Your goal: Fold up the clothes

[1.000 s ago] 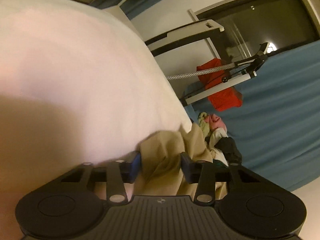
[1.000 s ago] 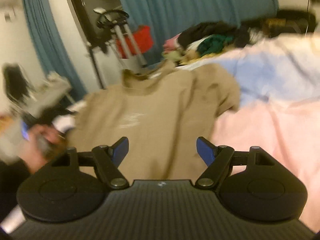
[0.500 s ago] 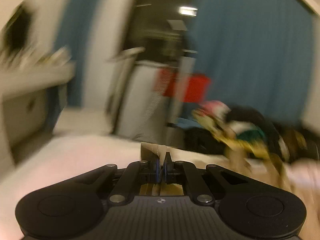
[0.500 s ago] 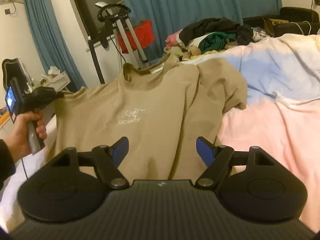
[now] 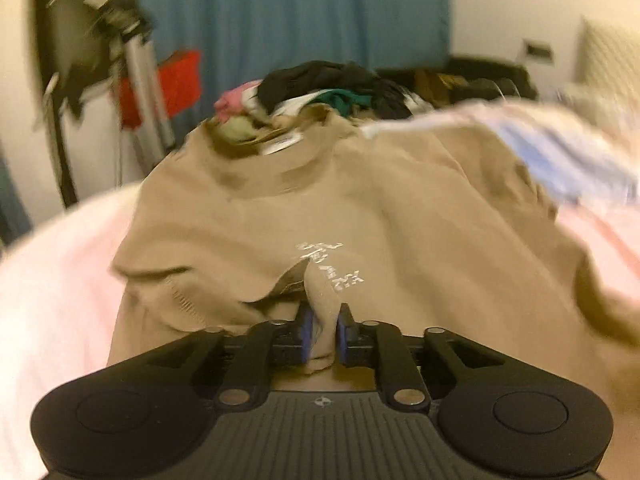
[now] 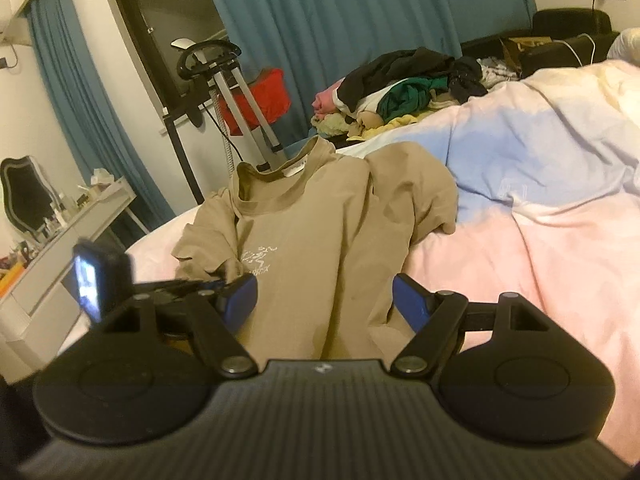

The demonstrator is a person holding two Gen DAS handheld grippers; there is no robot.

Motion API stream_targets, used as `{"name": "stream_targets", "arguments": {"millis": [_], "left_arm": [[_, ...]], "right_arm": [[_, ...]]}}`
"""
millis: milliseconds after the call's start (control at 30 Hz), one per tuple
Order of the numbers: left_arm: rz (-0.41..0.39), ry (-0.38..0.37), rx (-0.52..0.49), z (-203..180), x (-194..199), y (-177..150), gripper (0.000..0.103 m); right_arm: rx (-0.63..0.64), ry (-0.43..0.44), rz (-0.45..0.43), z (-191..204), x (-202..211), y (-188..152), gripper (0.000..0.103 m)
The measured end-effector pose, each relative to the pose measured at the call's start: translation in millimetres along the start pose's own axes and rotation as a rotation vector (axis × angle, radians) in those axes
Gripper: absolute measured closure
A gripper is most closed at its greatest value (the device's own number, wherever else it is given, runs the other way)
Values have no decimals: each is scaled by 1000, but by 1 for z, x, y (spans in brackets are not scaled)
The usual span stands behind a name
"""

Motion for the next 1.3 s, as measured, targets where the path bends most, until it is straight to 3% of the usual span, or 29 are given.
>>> {"name": "stream_targets", "arguments": {"millis": [100,167,267,333,433,500,600,700,767,867,967,1033,1067,1133,1233,1267,1300], "left_arm": [[-39,-63,193,36,27,-5,49],[-71,-91,317,56,37,-2,45],[-112,-87,488,92,40,10,42],[-126,-32,571,111,33,20,40],[-99,-11,700,132,17,25,40],[-92,-17,763,141,8,25,47],[-108,-55,774,144,6,29,79],[-112,-62,710,153,15,38,96],[-118,-55,653,163,22,47,97],[-124,20,614,197,38,71,98],[-159,169,619,249,56,111,98],[-152,339,648,290,64,132,98],[-137,426,666,309,65,137,96],[-98,506,723,339,64,136,93],[-143,446,783,356,65,112,67],[-125,408,819,357,62,99,49],[-106,370,855,358,59,85,43]], "right_arm": [[-25,33,23,-1,-3,-2,26],[-41,55,30,-2,-4,-2,26],[-42,51,42,-3,-9,-4,27],[-41,46,50,-4,-12,-5,26],[-40,39,63,-4,-17,-7,26],[-39,33,71,-5,-20,-9,26],[-38,26,83,-6,-25,-11,26],[-30,17,101,-5,-32,-14,26],[-31,13,118,-4,-37,-17,26],[-21,2,134,-2,-44,-18,26],[-19,-8,121,0,-46,-17,27],[-2,-16,114,4,-47,-16,27],[9,-20,112,5,-48,-16,27],[30,-31,113,9,-51,-17,27],[54,-44,124,14,-57,-19,27],[60,-45,126,15,-59,-20,27],[66,-45,128,17,-60,-20,27]]}}
Point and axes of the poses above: each gripper's, at about its wrist camera, not at the fingertips, and x roughly against the way its jaws point, z to its left, y to its top, the point moved 5 cm from there along -x, roughly the way its jaws point, and after that the axes turned 12 degrees about z, right-handed, at the moved point
